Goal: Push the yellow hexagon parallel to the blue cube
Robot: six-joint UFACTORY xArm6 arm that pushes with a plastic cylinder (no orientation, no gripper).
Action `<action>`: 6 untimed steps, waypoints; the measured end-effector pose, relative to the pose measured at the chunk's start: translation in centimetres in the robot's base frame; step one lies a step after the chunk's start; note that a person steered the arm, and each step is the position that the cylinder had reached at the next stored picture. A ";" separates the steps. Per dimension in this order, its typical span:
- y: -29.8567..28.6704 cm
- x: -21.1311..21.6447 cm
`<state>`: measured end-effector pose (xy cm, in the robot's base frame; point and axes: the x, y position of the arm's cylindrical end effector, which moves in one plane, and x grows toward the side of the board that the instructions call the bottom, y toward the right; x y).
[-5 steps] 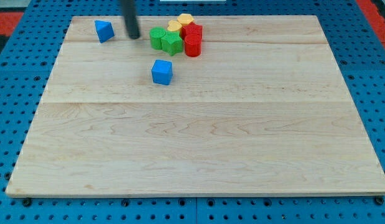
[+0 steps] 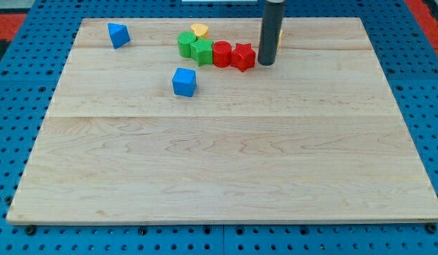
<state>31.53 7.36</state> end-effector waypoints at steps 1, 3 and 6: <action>6.2 -3.0; 4.6 -10.3; -0.9 5.7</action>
